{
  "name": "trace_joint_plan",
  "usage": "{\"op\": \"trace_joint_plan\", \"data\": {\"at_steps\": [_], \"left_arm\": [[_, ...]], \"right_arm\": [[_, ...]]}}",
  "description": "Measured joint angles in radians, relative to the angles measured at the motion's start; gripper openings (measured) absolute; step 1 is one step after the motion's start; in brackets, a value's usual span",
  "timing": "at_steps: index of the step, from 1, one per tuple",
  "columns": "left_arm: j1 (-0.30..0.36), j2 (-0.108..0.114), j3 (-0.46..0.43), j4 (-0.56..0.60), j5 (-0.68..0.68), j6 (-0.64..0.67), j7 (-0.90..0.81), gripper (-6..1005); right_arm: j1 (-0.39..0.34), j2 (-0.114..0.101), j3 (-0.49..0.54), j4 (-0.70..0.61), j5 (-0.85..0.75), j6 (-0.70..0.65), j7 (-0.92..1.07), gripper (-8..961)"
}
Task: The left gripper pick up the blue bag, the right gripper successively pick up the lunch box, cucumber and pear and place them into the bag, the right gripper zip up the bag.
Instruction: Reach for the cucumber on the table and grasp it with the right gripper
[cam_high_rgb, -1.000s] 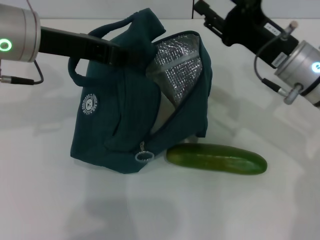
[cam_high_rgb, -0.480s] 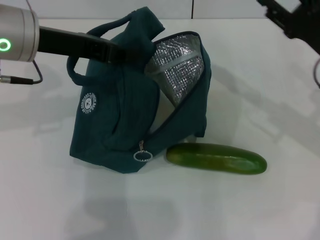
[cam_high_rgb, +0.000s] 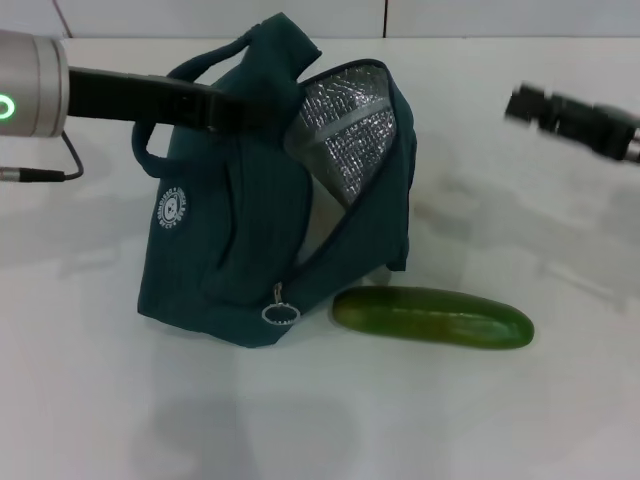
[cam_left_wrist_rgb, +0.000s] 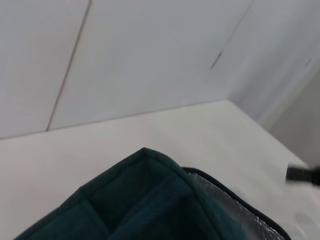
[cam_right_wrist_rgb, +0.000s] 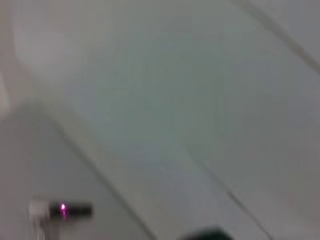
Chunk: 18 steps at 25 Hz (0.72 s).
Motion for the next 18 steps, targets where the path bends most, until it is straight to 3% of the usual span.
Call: {"op": "trace_joint_plan", "data": {"at_steps": [9, 18], "left_arm": [[0.032, 0.002, -0.036, -0.077, -0.065, -0.033, 0.086, 39], [0.064, 0.002, -0.085, -0.163, -0.159, -0.044, 0.199, 39]], "right_arm": [[0.009, -0.031, -0.014, -0.209, -0.377, 0.031, -0.023, 811], [0.098, -0.017, -0.054, -0.346, -0.570, -0.027, 0.053, 809]]}}
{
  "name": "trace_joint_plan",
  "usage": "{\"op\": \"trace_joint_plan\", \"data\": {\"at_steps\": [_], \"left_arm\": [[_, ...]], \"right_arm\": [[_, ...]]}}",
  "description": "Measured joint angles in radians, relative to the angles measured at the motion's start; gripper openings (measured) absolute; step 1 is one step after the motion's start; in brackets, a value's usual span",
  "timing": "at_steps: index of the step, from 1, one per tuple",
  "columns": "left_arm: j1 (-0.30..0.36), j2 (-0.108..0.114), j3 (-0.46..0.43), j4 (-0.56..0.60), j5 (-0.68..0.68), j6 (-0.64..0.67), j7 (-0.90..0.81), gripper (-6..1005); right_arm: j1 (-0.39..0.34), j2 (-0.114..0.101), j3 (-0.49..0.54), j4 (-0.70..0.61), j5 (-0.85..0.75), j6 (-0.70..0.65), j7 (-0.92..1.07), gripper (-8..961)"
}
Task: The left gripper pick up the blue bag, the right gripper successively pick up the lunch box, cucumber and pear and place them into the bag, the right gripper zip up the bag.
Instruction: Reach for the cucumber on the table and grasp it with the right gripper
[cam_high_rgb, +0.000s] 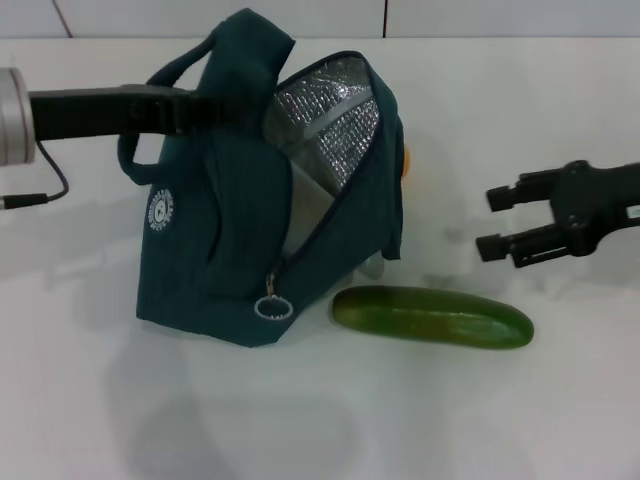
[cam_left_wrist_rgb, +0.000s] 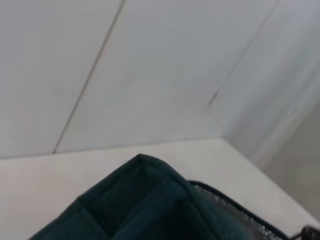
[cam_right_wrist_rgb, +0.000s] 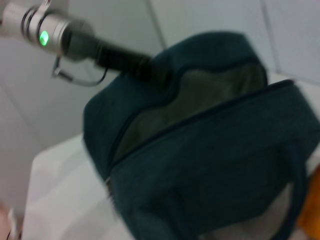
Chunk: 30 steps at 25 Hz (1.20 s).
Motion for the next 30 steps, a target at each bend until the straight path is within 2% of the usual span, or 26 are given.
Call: {"op": "trace_joint_plan", "data": {"at_steps": [5, 10, 11, 13, 14, 24, 30], "left_arm": [[0.011, 0.003, -0.014, -0.017, -0.027, 0.002, 0.010, 39], [0.018, 0.003, -0.015, -0.021, -0.028, 0.001, 0.012, 39], [0.018, 0.003, -0.016, -0.023, -0.028, 0.000, 0.012, 39], [0.019, 0.002, -0.020, -0.026, -0.028, 0.000, 0.012, 39], [0.019, 0.002, -0.022, -0.027, -0.028, 0.000, 0.012, 39], [0.013, -0.001, -0.019, -0.027, -0.045, 0.003, 0.012, 39], [0.010, -0.001, -0.019, -0.027, -0.066, 0.004, 0.012, 39]], "right_arm": [[0.058, 0.016, -0.131, -0.107, -0.079, 0.030, 0.102, 808], [0.146, 0.054, -0.197, -0.187, -0.249, 0.040, 0.255, 807], [0.179, 0.069, -0.208, -0.200, -0.300, 0.028, 0.300, 806], [0.231, 0.081, -0.241, -0.209, -0.349, 0.009, 0.359, 805], [0.231, 0.081, -0.241, -0.209, -0.349, 0.009, 0.359, 805], [0.375, 0.090, -0.478, -0.204, -0.447, 0.020, 0.553, 804], [0.432, 0.092, -0.508, -0.201, -0.482, 0.023, 0.585, 807]]}}
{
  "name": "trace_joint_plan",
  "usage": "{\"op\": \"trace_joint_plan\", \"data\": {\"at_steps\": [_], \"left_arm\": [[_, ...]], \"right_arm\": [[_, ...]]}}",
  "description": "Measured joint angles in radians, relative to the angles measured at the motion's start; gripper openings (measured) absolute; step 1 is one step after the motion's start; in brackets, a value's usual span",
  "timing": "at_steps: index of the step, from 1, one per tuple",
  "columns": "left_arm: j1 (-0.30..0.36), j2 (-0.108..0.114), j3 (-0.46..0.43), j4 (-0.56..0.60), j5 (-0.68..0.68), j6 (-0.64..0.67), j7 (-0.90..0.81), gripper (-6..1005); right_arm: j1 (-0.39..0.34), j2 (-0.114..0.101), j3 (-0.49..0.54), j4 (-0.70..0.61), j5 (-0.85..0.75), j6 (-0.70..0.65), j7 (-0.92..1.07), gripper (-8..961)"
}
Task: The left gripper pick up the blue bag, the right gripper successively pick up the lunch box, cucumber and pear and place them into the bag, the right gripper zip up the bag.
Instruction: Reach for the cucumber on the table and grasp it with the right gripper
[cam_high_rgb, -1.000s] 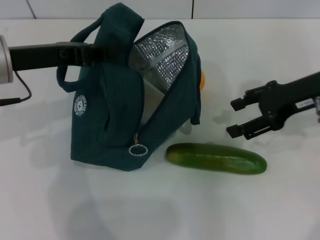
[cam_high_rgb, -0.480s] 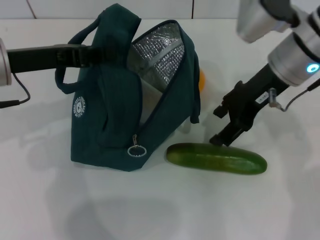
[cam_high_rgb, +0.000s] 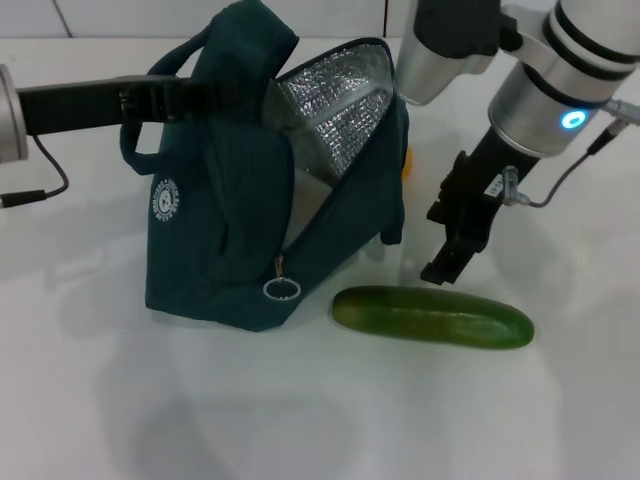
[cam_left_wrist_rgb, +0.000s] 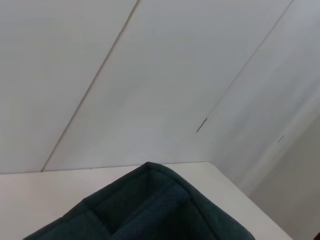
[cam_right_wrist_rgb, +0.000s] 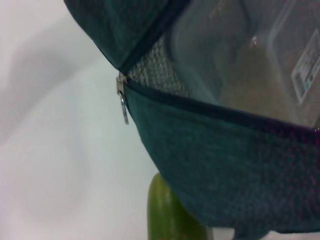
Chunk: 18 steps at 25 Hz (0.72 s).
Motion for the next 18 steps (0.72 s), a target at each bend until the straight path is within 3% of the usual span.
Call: {"op": "trace_joint_plan", "data": {"at_steps": [9, 18], "left_arm": [[0.006, -0.001, -0.002, 0.000, -0.003, 0.001, -0.006, 40], [0.022, -0.002, -0.018, -0.009, -0.004, -0.009, -0.001, 39]], "right_arm": [[0.034, 0.006, -0.040, 0.001, 0.030, -0.016, 0.026, 811], [0.027, 0.006, -0.178, 0.003, 0.056, 0.028, 0.045, 857]]}}
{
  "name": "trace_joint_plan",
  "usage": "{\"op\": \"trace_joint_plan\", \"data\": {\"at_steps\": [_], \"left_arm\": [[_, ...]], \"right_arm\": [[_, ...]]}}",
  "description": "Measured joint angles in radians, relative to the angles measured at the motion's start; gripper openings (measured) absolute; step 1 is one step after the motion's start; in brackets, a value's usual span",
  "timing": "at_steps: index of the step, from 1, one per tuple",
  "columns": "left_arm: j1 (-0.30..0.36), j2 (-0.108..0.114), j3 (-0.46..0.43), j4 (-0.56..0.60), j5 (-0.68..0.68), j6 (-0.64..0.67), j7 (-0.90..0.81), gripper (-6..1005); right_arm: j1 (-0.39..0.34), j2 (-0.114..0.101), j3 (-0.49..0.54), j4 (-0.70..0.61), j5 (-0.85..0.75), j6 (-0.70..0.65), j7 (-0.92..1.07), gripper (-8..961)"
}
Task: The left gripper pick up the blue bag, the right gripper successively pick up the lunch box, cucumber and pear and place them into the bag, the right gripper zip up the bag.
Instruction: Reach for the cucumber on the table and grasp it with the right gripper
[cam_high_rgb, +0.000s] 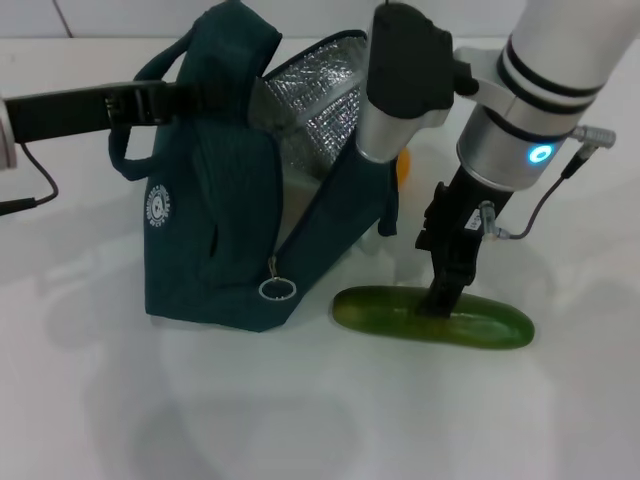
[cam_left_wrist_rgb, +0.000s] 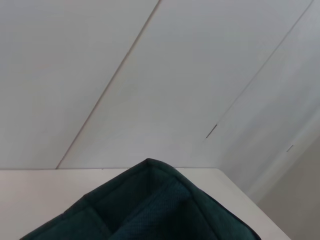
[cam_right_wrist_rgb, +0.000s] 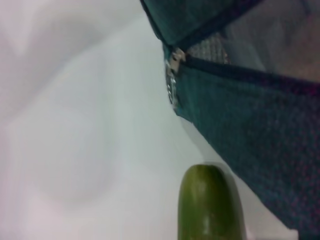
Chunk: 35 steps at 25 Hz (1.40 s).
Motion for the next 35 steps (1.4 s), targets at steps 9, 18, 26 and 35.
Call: {"op": "trace_joint_plan", "data": {"at_steps": [9, 18, 26, 35], "left_arm": [[-0.006, 0.001, -0.002, -0.021, -0.004, -0.001, 0.013, 40], [-0.009, 0.003, -0.001, -0.058, -0.040, -0.001, 0.047, 39], [-0.008, 0.003, -0.001, -0.070, -0.051, -0.001, 0.058, 39], [-0.012, 0.003, -0.001, -0.070, -0.052, -0.001, 0.061, 39]], "right_arm": [[-0.018, 0.000, -0.035, 0.049, 0.055, 0.076, 0.000, 853], [-0.023, 0.000, -0.116, 0.080, 0.105, 0.135, 0.000, 848], [-0.027, 0.000, -0.192, 0.101, 0.141, 0.189, -0.001, 844], [-0.035, 0.000, -0.222, 0.106, 0.139, 0.218, -0.003, 844]]}}
